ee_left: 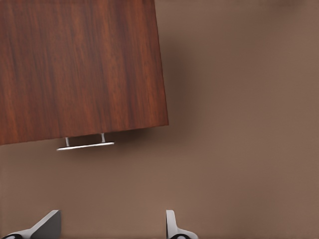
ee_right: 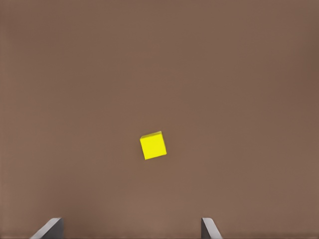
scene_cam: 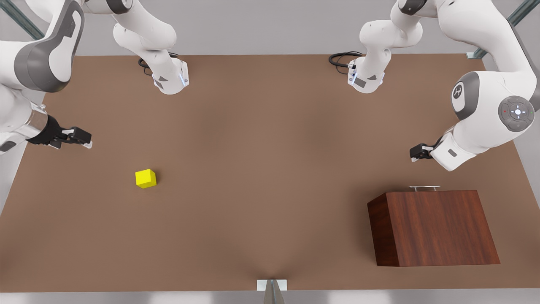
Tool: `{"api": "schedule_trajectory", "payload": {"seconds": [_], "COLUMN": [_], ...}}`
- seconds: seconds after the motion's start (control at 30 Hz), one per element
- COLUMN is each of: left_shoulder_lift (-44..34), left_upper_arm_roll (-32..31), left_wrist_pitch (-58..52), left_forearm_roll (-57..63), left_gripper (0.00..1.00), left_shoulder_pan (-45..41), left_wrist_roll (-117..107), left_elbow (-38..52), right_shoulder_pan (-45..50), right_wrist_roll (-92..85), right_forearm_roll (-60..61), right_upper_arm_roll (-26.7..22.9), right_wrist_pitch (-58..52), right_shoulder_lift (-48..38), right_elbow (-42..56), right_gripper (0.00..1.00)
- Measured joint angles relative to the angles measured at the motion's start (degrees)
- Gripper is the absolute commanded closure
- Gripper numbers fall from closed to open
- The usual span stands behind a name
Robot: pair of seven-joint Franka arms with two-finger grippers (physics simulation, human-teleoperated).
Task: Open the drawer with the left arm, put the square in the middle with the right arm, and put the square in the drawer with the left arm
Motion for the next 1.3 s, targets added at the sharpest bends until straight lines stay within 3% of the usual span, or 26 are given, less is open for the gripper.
{"api": "schedule_trajectory", "payload": {"seconds": [0.13,0.23,0.43,0.63,0.73,0.8,1.3], "left_shoulder_lift": [-0.3,-4.2,-10.5,-12.1,-12.1,-12.1,-11.9], "left_upper_arm_roll": [0.1,2.0,3.6,5.8,6.0,6.0,7.1], "left_wrist_pitch": [0.5,3.8,19.8,36.0,42.1,45.3,59.1], "left_forearm_roll": [0.0,-0.4,-0.8,-6.6,-8.8,-9.7,-11.0], "left_gripper": [0.0,0.0,0.0,0.0,0.0,0.0,0.0], "left_shoulder_pan": [0.1,0.4,1.2,-0.2,-0.1,0.1,0.7], "left_wrist_roll": [-1.3,-5.8,-21.6,-37.6,-44.7,-48.9,-72.4], "left_elbow": [-0.6,-8.9,-26.6,-35.7,-38.6,-40.3,-49.3], "right_shoulder_pan": [-0.6,-1.7,-2.8,-2.5,-2.7,-2.5,0.5], "right_wrist_roll": [-0.3,-0.4,-0.7,-1.4,-2.0,-2.4,-9.6], "right_forearm_roll": [0.0,0.0,0.1,0.0,0.0,0.0,-1.1], "right_upper_arm_roll": [-0.1,-0.1,-0.1,0.1,0.1,0.2,0.4], "right_wrist_pitch": [-0.1,0.5,3.8,7.4,15.7,21.5,48.6], "right_shoulder_lift": [0.4,0.8,1.9,6.7,0.9,-0.2,3.2], "right_elbow": [-0.7,-2.1,-9.5,-11.5,-28.9,-34.4,-46.4], "right_gripper": [0.0,0.0,0.0,0.0,0.0,0.0,0.0]}}
